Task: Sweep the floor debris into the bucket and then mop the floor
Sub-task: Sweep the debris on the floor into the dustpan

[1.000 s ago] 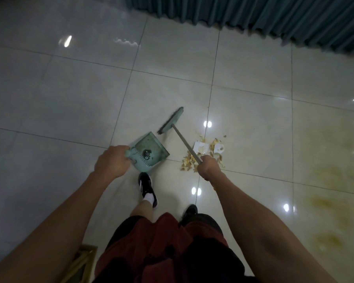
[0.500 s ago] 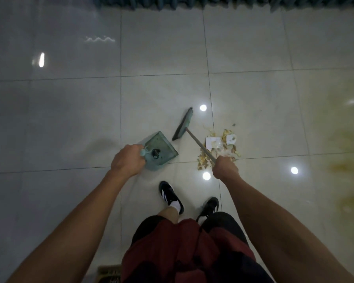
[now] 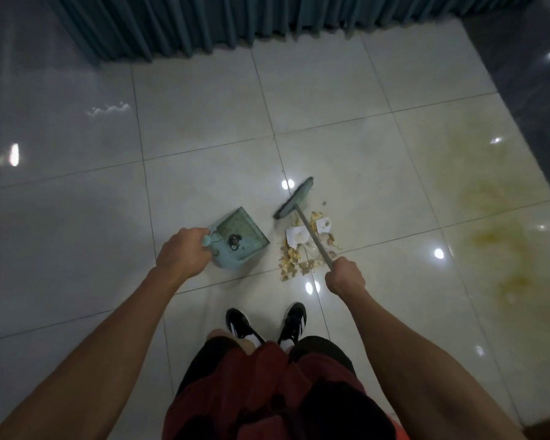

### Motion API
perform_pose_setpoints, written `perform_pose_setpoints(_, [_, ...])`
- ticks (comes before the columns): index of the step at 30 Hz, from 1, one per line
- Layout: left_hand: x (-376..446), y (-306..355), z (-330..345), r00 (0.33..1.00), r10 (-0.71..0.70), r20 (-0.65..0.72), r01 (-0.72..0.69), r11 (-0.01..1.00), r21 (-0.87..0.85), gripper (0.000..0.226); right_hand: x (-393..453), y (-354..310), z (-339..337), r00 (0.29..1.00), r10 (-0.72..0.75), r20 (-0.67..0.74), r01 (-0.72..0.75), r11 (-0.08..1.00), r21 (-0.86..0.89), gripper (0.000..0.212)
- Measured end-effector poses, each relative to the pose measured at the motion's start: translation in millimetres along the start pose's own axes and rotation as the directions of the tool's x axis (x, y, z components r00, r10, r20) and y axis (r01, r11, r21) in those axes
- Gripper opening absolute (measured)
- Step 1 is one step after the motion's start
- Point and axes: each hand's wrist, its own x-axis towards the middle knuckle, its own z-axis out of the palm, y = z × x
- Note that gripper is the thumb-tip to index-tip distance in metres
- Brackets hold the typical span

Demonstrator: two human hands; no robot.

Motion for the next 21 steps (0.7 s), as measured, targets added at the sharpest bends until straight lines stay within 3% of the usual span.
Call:
perform_pose_setpoints(8, [23.0, 18.7, -18.0, 0.998, 0.054, -0.015, -0.053, 0.999, 0.007, 0.015, 34.3, -28.9, -20.8, 0.999, -0.035, 0.001, 0.033, 0.968, 0.248, 0.032])
perform_pose_setpoints(12, [66.9, 1.3, -42.2, 0.999, 0.053, -0.009, -0.053, 0.999, -0.005, 0.017, 66.0, -79.1, -27.7, 0.998, -0.057, -0.012, 0.058, 0.963, 0.261, 0.033])
perform_pose_setpoints(21, [178.8, -49.6, -88.9, 0.99, 0.1, 0.095, -0.098, 0.995, -0.025, 0.017, 138.1, -202.7, -39.8, 0.997, 0.07, -0.026, -0.053, 0.912, 0.407, 0.05])
